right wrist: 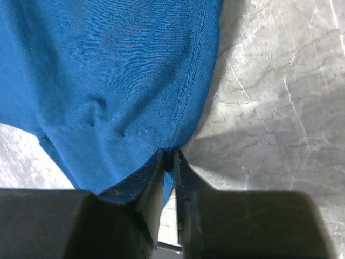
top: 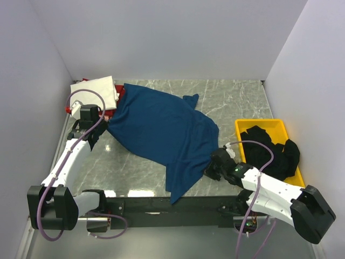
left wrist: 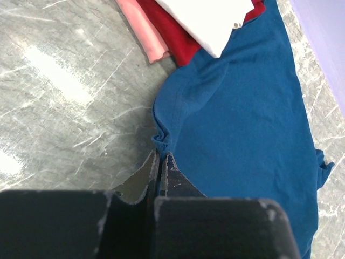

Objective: Fold and stack the t-shirts
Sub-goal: Flatten the tshirt out

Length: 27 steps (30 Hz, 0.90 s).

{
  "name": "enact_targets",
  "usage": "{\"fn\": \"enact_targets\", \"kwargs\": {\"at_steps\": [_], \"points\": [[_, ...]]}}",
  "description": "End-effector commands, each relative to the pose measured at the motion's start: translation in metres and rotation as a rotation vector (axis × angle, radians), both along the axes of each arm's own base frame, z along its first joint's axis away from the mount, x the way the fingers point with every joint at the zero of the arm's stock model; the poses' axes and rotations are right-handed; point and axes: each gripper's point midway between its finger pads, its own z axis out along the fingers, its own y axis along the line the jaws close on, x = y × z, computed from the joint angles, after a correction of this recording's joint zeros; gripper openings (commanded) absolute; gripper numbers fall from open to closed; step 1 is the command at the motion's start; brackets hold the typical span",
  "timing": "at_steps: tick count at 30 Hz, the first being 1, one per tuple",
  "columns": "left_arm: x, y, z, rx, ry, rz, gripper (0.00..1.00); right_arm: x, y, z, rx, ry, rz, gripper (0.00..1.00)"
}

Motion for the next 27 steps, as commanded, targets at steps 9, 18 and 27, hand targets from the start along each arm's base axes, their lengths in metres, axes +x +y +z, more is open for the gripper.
{"fn": "enact_targets", "kwargs": {"at_steps": [9, 18, 27], "points": [[0.004, 0.002, 0.047, 0.036, -0.096, -0.027, 0.01, 0.044, -0.046, 0.123, -0.061, -0.276, -0.094, 0.00], [-0.016, -0.006, 0.184, 0.068, -0.335, -0.113, 0.00, 0.063, -0.095, 0.292, -0.118, -0.551, -0.192, 0.00], [-0.069, -0.018, 0.326, 0.057, -0.611, -0.179, 0.00, 0.046, -0.121, 0.433, -0.123, -0.797, -0.256, 0.00]]}}
